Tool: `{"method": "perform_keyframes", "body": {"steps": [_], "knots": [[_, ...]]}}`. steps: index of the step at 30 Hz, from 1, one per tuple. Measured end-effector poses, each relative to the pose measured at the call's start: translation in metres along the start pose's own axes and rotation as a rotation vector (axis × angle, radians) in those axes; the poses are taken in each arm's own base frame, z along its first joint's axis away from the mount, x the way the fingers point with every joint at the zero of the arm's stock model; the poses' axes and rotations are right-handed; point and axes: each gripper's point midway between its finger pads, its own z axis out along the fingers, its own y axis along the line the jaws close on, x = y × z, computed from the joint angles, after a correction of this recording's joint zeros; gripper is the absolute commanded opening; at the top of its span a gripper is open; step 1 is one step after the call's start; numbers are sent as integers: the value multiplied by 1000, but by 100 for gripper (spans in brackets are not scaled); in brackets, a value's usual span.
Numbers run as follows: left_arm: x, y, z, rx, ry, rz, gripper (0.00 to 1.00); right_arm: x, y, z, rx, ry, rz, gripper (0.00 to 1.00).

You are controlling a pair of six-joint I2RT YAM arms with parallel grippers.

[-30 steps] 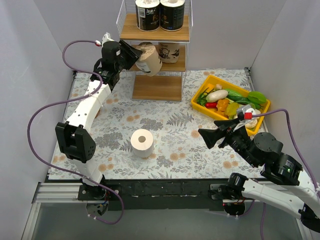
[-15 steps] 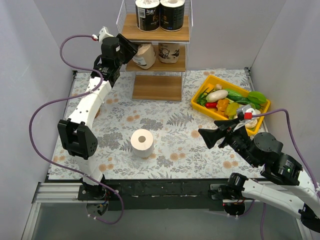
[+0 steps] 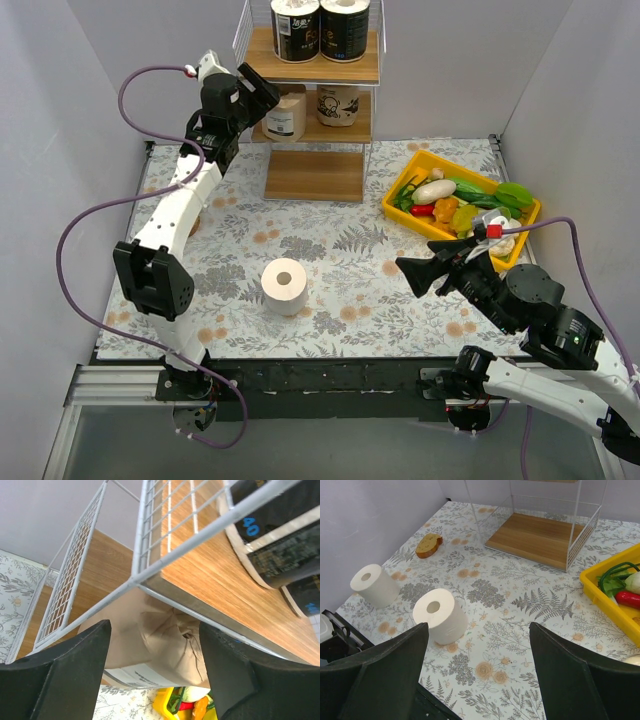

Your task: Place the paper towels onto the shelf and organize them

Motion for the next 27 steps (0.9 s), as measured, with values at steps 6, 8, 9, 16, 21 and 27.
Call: {"method": "perform_keyframes", "body": {"steps": [6, 8, 9, 16, 21, 27], "knots": [[-7, -10, -19, 45, -5, 17, 71, 2, 0, 1, 2, 8, -2, 89], [-9, -14, -29, 65, -3, 25, 69, 3, -1, 0, 4, 12, -3, 89], [-10, -15, -33, 72, -3, 28, 69, 3, -1, 0, 5, 15, -3, 88], [4, -25, -60, 167, 58, 69, 57, 2, -1, -2, 5, 18, 0, 89], [47, -22, -64, 220, 183, 113, 54, 3, 0, -1, 4, 23, 6, 88], [82, -19, -52, 273, 271, 159, 52, 7, 2, 4, 3, 42, 7, 88]]}}
